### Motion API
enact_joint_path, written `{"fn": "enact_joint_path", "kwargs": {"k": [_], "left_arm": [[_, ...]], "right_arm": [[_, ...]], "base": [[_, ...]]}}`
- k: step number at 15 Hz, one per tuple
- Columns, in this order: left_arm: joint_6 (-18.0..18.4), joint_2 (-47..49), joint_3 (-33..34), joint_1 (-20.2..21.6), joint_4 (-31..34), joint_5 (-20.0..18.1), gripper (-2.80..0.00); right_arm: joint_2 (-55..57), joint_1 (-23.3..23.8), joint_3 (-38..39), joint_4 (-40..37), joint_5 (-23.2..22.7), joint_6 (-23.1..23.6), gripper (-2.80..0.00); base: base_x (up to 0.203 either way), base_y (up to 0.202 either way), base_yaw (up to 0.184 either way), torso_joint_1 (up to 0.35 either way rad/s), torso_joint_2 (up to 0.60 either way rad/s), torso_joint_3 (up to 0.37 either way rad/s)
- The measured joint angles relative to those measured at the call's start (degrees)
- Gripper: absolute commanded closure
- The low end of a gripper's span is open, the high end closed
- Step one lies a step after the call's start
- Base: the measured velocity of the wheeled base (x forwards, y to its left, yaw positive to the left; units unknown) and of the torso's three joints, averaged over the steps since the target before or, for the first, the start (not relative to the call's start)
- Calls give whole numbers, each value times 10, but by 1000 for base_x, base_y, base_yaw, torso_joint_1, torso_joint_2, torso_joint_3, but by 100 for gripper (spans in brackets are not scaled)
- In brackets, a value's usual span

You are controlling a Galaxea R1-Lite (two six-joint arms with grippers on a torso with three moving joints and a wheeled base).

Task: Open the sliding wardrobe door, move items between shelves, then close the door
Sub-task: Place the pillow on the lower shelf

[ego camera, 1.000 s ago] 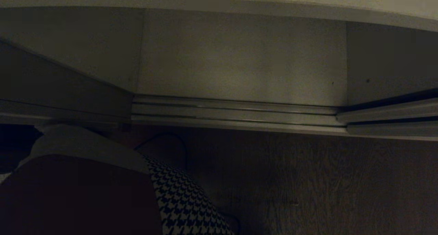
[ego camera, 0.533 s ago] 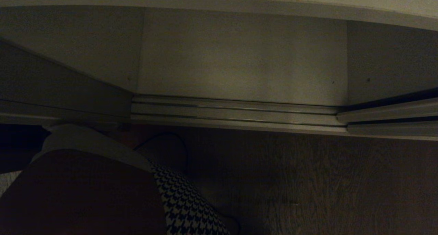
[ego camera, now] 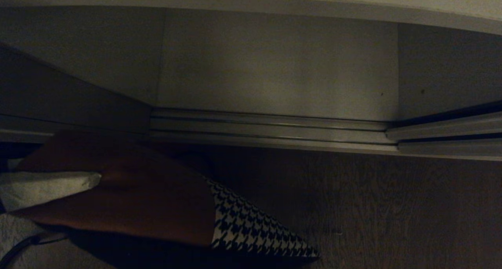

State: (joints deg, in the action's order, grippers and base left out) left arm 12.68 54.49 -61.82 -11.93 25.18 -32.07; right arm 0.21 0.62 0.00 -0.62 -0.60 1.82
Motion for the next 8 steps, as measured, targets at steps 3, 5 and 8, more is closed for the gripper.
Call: {"fn": "enact_joint_path", "kwargs": {"k": [3,5,8], "left_arm": [[0,26,-47,0,-4,22,0],[1,42,-81,0,-5,24,0],[8,73,-132,0,-33,25,0]], "right_arm": [[0,0,0,0,0,0,0],[0,0,0,0,0,0,0],[0,0,0,0,0,0,0]], "base": [[0,0,0,0,0,0],[0,0,0,0,0,0],[0,0,0,0,0,0]]}}
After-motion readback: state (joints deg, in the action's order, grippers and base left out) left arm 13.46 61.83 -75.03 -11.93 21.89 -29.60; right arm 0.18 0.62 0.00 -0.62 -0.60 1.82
